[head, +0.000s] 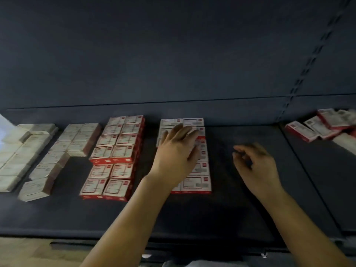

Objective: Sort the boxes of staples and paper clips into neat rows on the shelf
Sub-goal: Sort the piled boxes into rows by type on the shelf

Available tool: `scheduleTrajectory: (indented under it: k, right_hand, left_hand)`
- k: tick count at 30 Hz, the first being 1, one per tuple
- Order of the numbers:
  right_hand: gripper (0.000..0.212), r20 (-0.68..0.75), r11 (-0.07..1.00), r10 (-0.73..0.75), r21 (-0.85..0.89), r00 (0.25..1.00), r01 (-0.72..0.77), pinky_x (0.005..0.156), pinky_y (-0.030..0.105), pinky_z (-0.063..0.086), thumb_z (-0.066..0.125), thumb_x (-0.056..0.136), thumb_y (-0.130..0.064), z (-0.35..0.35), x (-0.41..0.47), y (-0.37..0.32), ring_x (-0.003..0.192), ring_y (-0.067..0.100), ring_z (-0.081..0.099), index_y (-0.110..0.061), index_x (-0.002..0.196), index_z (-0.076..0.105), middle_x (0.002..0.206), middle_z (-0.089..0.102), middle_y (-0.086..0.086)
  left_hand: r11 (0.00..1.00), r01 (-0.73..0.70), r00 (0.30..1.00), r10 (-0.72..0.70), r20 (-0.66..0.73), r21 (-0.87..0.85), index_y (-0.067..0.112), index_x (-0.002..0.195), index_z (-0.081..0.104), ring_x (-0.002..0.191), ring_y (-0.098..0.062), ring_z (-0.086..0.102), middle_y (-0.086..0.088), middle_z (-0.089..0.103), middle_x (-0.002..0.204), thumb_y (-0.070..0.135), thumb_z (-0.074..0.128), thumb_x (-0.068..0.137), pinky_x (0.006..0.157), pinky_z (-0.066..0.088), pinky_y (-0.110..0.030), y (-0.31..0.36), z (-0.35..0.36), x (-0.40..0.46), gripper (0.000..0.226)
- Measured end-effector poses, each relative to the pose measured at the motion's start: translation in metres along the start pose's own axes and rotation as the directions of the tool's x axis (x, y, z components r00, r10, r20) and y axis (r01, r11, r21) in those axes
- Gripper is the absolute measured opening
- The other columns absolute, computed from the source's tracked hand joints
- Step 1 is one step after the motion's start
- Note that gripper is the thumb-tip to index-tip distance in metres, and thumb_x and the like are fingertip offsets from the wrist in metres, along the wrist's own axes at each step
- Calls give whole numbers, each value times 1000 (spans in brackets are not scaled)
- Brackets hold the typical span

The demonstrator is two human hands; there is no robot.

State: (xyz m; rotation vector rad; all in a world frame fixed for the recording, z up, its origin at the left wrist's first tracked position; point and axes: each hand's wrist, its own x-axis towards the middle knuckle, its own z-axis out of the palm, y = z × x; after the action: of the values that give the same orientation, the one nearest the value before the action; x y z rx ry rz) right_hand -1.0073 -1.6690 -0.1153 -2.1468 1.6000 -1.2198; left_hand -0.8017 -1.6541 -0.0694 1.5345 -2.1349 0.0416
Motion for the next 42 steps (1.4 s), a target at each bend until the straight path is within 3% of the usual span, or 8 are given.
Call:
scheduleTrajectory:
  k: [3,8,12,16,23,30,36,42]
  right_hand:
    - [21,-39,998,27,-58,999,-30,71,26,48,69,75,5,-29,-2,38,75,25,61,1,96,69,90,63,15]
    - [23,-137,956,255,-112,957,-271,78,29,40,64,81,-1,-77,1,94,94,35,56,-2,104,66,104,58,20]
    - [38,-241,855,458,-143,856,-498,96,41,37,60,81,-6,-102,9,137,116,40,39,-6,119,57,126,47,20]
    - [53,-232,680,624,-309,746,-665,99,48,29,58,84,-18,-115,20,165,124,40,28,-7,133,41,141,34,16]
    - [54,-259,592,673,-374,693,-714,97,46,30,58,85,-25,-121,32,180,119,40,31,0,129,40,133,35,20]
    - [53,-196,559,709,-430,678,-709,96,45,33,56,87,-30,-127,36,180,118,38,32,-2,129,42,131,34,20]
    - [47,-182,588,696,-411,695,-696,98,46,32,53,88,-29,-124,32,177,118,37,31,-13,131,42,137,33,11]
    - [38,-186,625,647,-426,740,-654,94,47,37,51,88,-16,-125,26,170,114,38,39,-9,125,46,132,41,14]
  left_hand:
    - [998,-42,998,44,53,-40,9,116,64,114,-34,55,-11,63,118,33,40,86,91,46,-56,34,31,20,45]
    - [988,-101,985,116,129,-116,8,109,68,105,-34,61,-11,66,111,31,42,84,85,50,-53,72,79,44,43]
    - [983,-88,970,121,211,-160,9,118,63,115,-30,54,-9,60,122,30,42,86,98,39,-47,91,103,52,43]
    - [982,-81,964,121,235,-173,10,123,60,123,-28,47,-8,56,129,28,42,86,102,32,-42,101,113,57,44]
    - [984,-74,955,117,272,-163,14,131,53,129,-19,38,-3,48,137,21,50,94,109,26,-35,105,122,64,37]
    - [976,-47,959,104,263,-213,14,129,54,127,-18,41,-3,51,133,19,51,93,106,32,-40,107,122,60,36]
    - [973,-52,955,115,273,-226,13,128,55,126,-19,42,-4,51,134,20,51,93,106,32,-39,108,118,55,36]
    - [968,-47,958,113,264,-246,12,127,56,123,-19,45,-4,53,131,18,52,93,104,34,-38,112,120,55,35]
